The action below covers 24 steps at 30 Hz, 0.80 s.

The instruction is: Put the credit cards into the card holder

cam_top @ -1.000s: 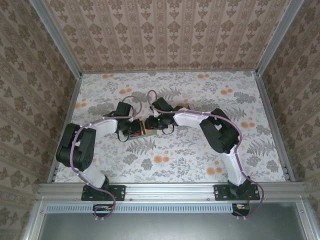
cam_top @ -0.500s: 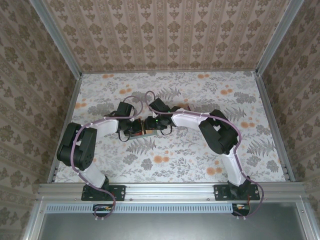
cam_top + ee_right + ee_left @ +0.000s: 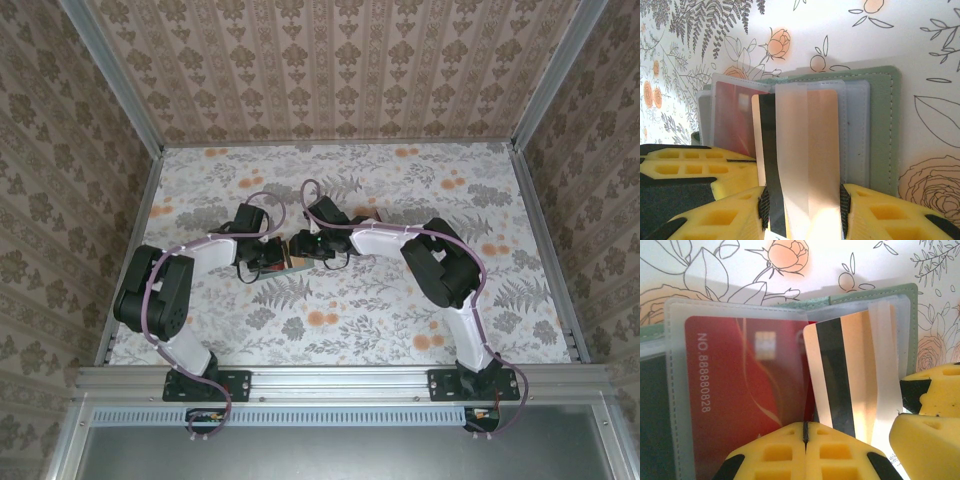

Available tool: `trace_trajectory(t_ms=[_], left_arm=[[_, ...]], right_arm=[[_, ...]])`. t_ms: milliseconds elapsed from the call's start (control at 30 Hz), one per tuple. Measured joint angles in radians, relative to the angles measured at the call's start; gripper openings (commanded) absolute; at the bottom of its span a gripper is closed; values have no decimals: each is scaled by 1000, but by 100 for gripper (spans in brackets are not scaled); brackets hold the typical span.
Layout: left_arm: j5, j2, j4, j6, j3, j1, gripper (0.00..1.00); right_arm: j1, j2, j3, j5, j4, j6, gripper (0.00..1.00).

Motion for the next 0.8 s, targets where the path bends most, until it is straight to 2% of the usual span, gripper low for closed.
trace_trajectory(t_ms=[267,633,800], left_arm=[[-3,-1,-3,0,1,0,2],[-15,-11,-16,0,2,-3,3],[-50,-43,-42,0,-12,5,5]], right_arm=[[-4,-40,-15,-28,23,7,44],[-4,-43,-29,-134,116,58,44],[-5,-18,-51,-211,219,119,44]])
